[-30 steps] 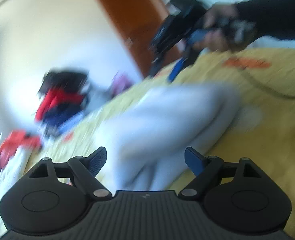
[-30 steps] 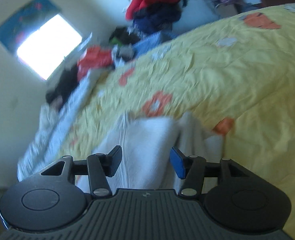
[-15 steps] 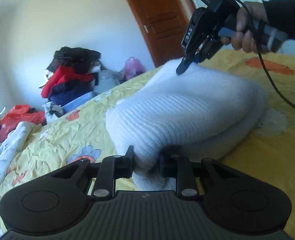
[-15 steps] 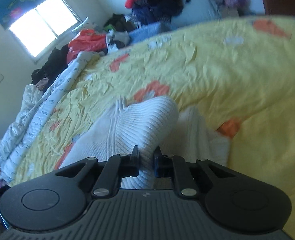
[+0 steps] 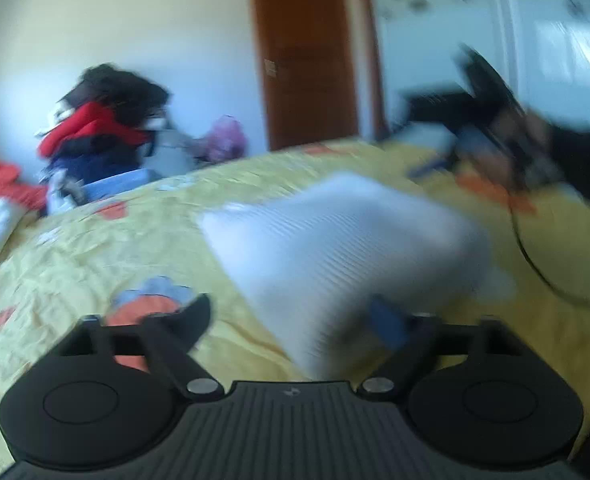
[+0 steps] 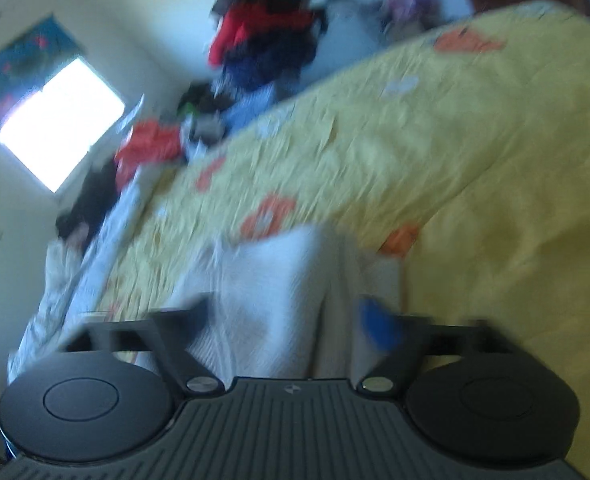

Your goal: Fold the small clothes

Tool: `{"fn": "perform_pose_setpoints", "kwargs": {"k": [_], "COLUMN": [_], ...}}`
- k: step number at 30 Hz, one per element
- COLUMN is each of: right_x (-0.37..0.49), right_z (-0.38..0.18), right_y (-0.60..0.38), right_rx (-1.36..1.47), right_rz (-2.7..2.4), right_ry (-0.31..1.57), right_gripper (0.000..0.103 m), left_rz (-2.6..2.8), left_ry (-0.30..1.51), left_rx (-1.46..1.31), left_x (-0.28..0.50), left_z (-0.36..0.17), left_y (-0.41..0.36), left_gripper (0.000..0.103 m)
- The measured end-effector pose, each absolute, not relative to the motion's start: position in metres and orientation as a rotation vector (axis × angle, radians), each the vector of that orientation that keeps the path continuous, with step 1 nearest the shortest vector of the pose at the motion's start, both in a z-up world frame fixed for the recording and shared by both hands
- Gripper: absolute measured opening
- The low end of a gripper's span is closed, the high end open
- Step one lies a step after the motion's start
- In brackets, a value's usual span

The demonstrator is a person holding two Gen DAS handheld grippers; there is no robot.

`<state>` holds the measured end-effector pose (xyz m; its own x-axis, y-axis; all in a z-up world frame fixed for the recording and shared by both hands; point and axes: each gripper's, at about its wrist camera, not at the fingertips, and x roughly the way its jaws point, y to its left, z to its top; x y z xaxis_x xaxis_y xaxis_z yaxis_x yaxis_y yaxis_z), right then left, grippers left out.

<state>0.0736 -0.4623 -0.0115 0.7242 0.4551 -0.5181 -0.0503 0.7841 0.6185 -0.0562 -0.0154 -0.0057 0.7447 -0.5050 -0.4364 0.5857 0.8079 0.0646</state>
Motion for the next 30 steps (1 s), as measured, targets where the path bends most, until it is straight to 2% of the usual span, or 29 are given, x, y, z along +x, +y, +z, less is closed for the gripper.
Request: {"fn": "perform_pose_setpoints", "kwargs": {"k": [2, 4, 8, 9, 11, 12, 13, 14, 15, 17, 19, 23, 30], "right_x": [0.070, 0.075, 0.084, 0.084, 0.083, 0.084, 0.083, 0.082, 0.081, 0.077, 0.073, 0.070, 0.111], "right_z": [-0.015, -0.031, -0.061, -0.065, -0.068, -0.068, -0.069, -0.068, -0.068, -0.063, -0.058, -0.038, -0.027], "right_y": [-0.470, -0.475, -0.468, -0.465, -0.460, -0.457, -0.453, -0.447, -0.440, -0.433, -0.433, -0.420, -0.381], "right_rx": [0.595, 0.617, 0.660, 0.681, 0.716, 0.734, 0.737, 0.716, 0.679, 0.654, 0.688, 0.684, 0.762], "right_rz": [0.271, 0.245, 0.267, 0.285, 0.325, 0.346, 0.362, 0.366, 0.366, 0.361, 0.365, 0.375, 0.488], "right_ry": [0.705, 0.774, 0.860, 0.861, 0.854, 0.859, 0.859, 0.847, 0.843, 0.836, 0.820, 0.783, 0.748], "right_gripper": [0.099, 0.094, 0.094, 0.097, 0.096, 0.094, 0.092, 0.088, 0.079, 0.065, 0.047, 0.044, 0.044], "left_rz": [-0.547, -0.534, -0.543, -0.578, -0.634, -0.666, -0.687, -0.688, -0.680, -0.671, -0.660, -0.654, -0.529], "left_ry": [0.463, 0.571, 0.802, 0.831, 0.875, 0.905, 0.929, 0.953, 0.964, 0.955, 0.923, 0.884, 0.804], "left_rx": [0.093, -0.085, -0.433, -0.491, -0.562, -0.583, -0.605, -0.625, -0.633, -0.600, -0.536, -0.478, -0.376], "left_x": [-0.030, 0.010, 0.082, 0.092, 0.106, 0.115, 0.123, 0.131, 0.136, 0.134, 0.126, 0.118, 0.146], "left_z": [-0.002, -0.008, -0.043, -0.050, -0.057, -0.060, -0.064, -0.066, -0.068, -0.061, -0.050, -0.022, 0.014], "left_y": [-0.002, 0.007, 0.008, 0.003, -0.008, -0.015, -0.021, -0.025, -0.029, -0.033, -0.036, -0.024, 0.018], "left_gripper": [0.092, 0.092, 0.091, 0.091, 0.091, 0.088, 0.075, 0.075, 0.072, 0.060, 0.051, 0.040, 0.042]}}
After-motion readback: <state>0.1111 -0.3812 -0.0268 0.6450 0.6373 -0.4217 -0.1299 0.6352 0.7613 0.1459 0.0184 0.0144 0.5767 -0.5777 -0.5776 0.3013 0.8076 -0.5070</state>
